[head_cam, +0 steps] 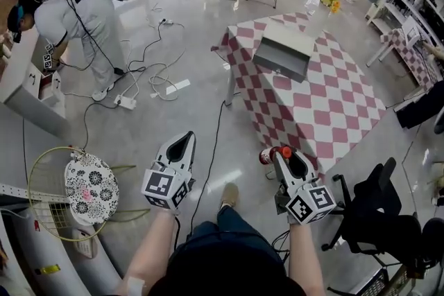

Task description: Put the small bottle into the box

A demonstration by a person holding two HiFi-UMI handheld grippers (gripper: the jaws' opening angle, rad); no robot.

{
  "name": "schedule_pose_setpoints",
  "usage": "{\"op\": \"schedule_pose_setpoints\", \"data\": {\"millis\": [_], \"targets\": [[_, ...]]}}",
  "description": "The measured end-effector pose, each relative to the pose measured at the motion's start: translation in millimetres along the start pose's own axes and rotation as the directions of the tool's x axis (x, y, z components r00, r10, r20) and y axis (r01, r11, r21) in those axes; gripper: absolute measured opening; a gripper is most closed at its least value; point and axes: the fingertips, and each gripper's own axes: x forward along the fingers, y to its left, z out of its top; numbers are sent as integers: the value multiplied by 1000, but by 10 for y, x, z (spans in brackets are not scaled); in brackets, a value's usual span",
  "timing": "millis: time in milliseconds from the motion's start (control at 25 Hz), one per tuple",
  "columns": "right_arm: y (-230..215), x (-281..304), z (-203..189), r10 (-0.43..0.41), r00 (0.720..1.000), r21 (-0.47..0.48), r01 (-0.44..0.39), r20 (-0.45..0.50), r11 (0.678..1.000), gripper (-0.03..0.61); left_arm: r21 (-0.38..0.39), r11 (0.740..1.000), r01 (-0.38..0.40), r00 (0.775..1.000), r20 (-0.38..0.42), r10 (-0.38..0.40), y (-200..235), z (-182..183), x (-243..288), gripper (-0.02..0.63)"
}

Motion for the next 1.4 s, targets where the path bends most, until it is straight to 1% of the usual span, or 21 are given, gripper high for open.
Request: {"op": "schedule_pose_setpoints", "data": {"millis": [360, 560, 840, 1120, 1400], "targets": [[-516, 567, 207, 12, 1000, 6, -12, -7, 1000, 153, 4, 1000, -7, 1000, -3, 7, 183, 77, 705, 2], [-776, 817, 307, 22, 1000, 13, -22, -2, 1000, 153, 13, 1000, -6, 1000, 2, 6, 214, 156, 1080, 2], [-1138, 1091, 362, 27, 1000, 20, -27, -9, 999, 153, 20, 1000, 1, 1000, -12, -1, 236, 114, 1550, 2], [-1384, 1252, 450, 30, 999, 4, -30, -13, 1000, 153, 12, 1000, -3, 1000, 10, 3, 248, 129, 1859, 2], [-1445, 1338, 466, 42, 999, 8, -42, -15, 999, 153, 5, 1000, -11, 1000, 11, 11, 253, 98, 1900, 2]]}}
